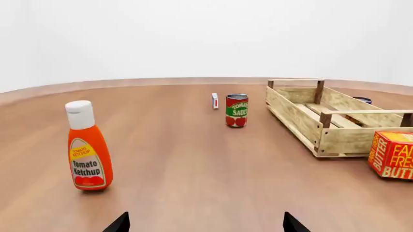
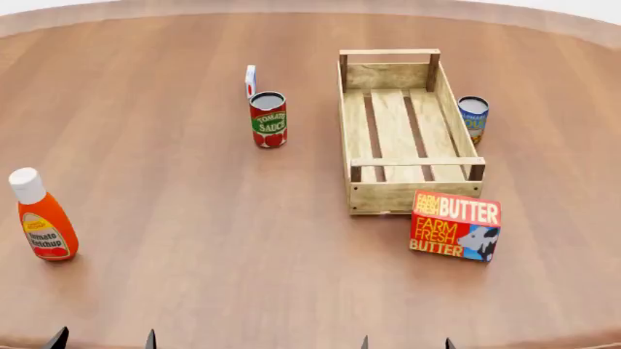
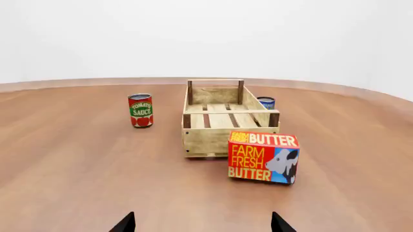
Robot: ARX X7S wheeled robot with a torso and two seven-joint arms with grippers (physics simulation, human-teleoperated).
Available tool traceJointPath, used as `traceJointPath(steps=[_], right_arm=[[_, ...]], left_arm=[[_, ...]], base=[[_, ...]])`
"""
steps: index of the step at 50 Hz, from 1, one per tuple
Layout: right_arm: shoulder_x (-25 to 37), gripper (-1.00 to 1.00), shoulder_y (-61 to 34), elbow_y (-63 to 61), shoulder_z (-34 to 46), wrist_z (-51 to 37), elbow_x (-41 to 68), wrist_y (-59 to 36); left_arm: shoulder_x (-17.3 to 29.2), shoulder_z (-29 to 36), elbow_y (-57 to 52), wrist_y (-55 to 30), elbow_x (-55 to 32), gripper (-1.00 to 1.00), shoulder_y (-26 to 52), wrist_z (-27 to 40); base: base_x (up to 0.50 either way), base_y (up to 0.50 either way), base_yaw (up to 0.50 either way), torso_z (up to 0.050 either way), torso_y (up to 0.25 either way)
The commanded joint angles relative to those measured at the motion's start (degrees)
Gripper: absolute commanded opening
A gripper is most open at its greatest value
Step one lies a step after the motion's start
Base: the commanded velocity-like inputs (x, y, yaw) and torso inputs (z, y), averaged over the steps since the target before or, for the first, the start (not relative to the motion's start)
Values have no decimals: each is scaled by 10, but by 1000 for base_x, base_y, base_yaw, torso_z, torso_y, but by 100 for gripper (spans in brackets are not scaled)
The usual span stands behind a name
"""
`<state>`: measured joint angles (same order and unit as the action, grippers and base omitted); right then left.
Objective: Pick up the butter and put it in the tray.
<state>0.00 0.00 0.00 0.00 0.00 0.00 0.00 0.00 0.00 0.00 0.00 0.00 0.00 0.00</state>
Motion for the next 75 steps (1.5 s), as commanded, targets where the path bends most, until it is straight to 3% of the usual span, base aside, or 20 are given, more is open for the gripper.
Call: traceJointPath(steps=[1,9,16,27,29,40,48,75], right_arm=[[9,100,1,2,12,-13,5,3],[22,100,1,-7,27,-42,14,-4],[30,100,0,-45,40,-58,13,-29],[44,100,17,-265,51,-83,6,-128],[48,100,17,-293,53,-86,2,-144],[55,100,-5,-424,63,-111,-27,-269],[67,100,2,-430,75,-119,-33,-253],[82,100,-9,-416,86,-132,-19,-261]], left_arm=[[10,11,-2,6,-5,100,-4,11],[30,21,-38,-32,-57,100,-9,-8],[37,10,-58,-40,-63,100,1,20],[70,-9,-284,-144,-113,100,-32,37],[74,-12,-297,-124,-111,100,-39,36],[96,-40,-451,-201,-150,100,-36,69],[102,-45,-464,-203,-162,100,-39,72],[110,-32,-447,-181,-163,100,-40,80]], base=[[0,0,0,0,0],[0,0,0,0,0],[0,0,0,0,0],[0,0,0,0,0],[0,0,0,0,0],[0,0,0,0,0],[66,0,0,0,0],[497,33,0,0,0]])
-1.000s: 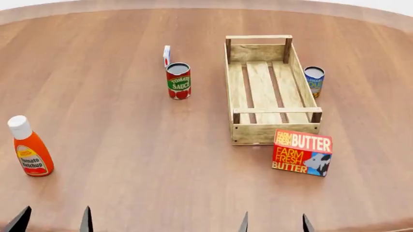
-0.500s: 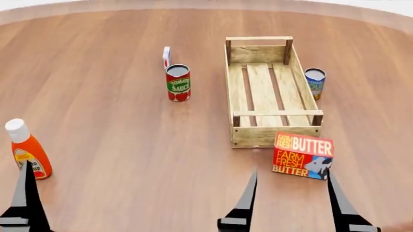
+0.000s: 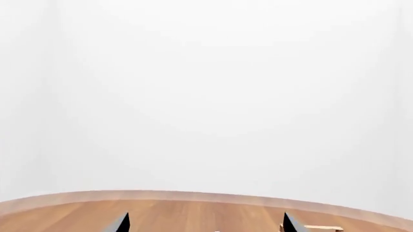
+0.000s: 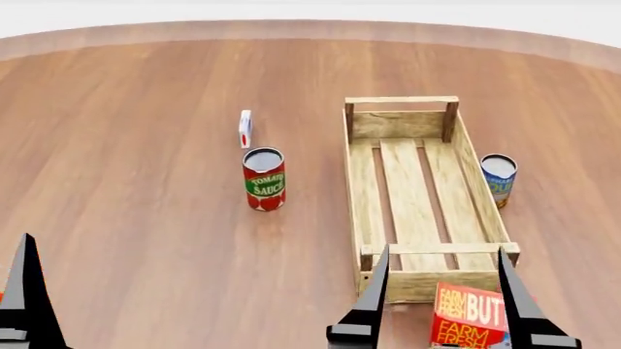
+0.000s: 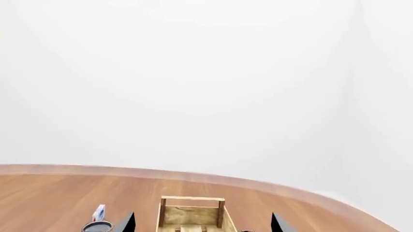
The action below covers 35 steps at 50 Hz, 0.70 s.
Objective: Pick up the butter and put it in the tray.
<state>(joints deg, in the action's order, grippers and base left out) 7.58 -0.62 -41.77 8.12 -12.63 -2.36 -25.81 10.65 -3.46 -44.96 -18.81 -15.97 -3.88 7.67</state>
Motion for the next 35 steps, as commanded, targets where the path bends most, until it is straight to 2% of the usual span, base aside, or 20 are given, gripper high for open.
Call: traceJointPath(steps=[1,6,10,15,31,32,35], right_arm=[[6,100,-3,3,4,-6,6,-1],[8,100,-3,3,4,-9,9,-2],[11,100,-3,2,5,-11,11,-3],[13,100,-2,0,4,-14,14,-3],[10,100,-2,8,0,-24,33,3],[3,100,6,14,-13,-20,57,43],[11,100,10,28,-1,-20,43,53]], left_arm=[[4,3,3,7,-3,100,0,4],[6,6,5,11,-1,100,-2,5],[14,5,-19,-20,-14,100,7,18],[13,9,2,13,-5,100,-4,13],[19,13,-5,12,-13,100,-8,23],[19,14,-3,13,-14,100,-9,22],[20,21,10,16,-8,100,-9,25]], base=[[500,35,0,0,0],[500,35,0,0,0],[500,34,0,0,0],[500,33,0,0,0],[500,52,0,0,1],[0,0,0,0,0],[0,0,0,0,4]])
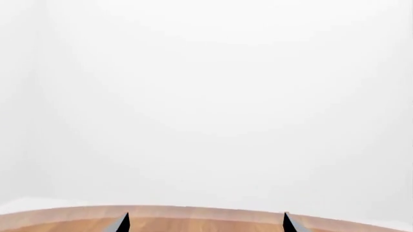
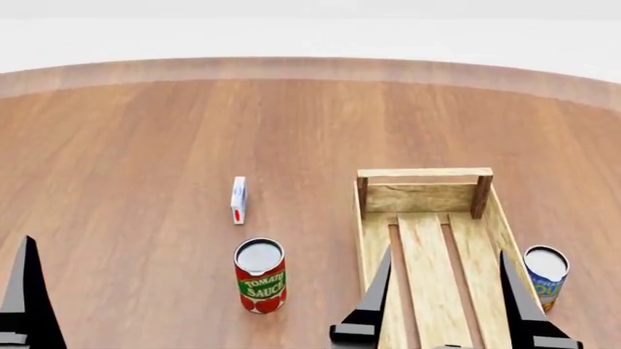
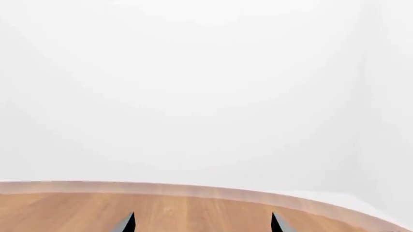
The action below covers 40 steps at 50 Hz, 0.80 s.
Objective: Pick up the butter and put it in the tray.
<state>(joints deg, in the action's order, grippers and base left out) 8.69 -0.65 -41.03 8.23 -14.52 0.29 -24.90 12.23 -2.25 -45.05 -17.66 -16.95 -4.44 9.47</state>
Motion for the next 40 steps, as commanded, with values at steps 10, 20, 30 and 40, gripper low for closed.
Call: traceJointPath(steps=[10,20,30,40], right_arm=[[2,100,10,44,5,6,36,68],[12,100,8,21,5,1,38,53],[18,100,9,8,4,-3,43,48],[26,100,7,14,9,-6,39,49]], left_arm=[[10,6,8,4,-15,100,0,14],[17,9,9,10,-18,100,-1,20],[22,10,14,20,-19,100,-3,25],[28,6,16,21,-26,100,-2,31]], base=[[-6,-185,0,0,0],[-19,-500,0,0,0],[-20,-500,0,0,0],[-19,-500,0,0,0]])
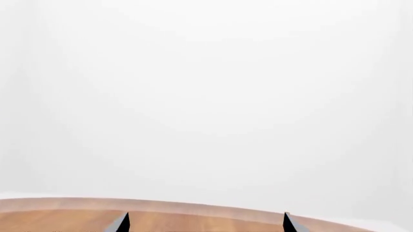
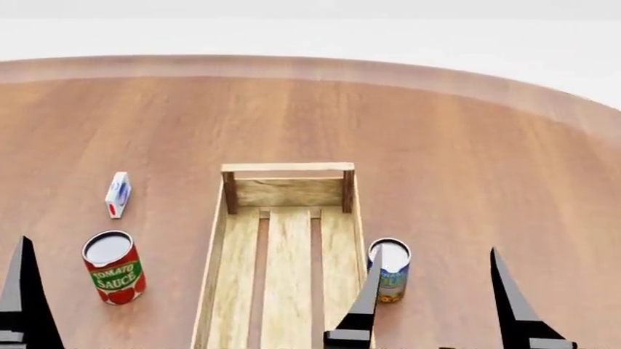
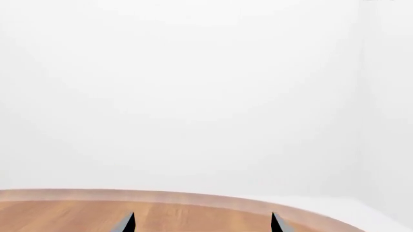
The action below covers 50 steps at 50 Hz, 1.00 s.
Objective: Pick up the butter and put it in the tray.
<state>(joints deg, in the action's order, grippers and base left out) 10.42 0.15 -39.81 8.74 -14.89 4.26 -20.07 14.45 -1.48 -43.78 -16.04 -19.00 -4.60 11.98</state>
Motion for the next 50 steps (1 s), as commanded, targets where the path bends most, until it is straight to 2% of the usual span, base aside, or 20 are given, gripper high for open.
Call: traceJointPath(steps=[1,5,9,16,22,40,47,48,50], right_arm=[[8,100,-1,1,5,-3,-1,0],[10,100,-5,-4,12,-8,-9,-14],[15,100,-18,-10,24,-33,-55,-80],[9,100,-8,-31,-1,-44,-37,-77],[19,100,-5,-29,9,-42,-43,-72],[29,100,-18,-10,35,-32,-38,-74],[32,100,-23,10,46,-18,-25,-74],[41,100,-22,9,46,13,6,-74],[45,100,-20,1,39,5,0,-77]], left_arm=[[6,-1,2,4,-6,100,0,7],[7,0,3,6,-6,100,-1,8],[9,1,7,7,-7,100,0,9],[12,5,6,7,-8,100,-2,13],[14,6,5,7,-10,100,-2,17],[20,13,10,11,-11,100,0,24],[18,27,24,27,2,100,-6,20],[22,30,15,2,-1,100,5,27],[21,33,19,3,-1,100,6,27]], base=[[-16,-500,0,0,0],[-17,-500,0,0,0],[-5,-246,0,0,0],[0,0,0,0,0],[0,0,16,0,0],[0,0,500,0,0],[-21,188,0,0,0],[0,0,0,0,0],[0,0,0,0,0]])
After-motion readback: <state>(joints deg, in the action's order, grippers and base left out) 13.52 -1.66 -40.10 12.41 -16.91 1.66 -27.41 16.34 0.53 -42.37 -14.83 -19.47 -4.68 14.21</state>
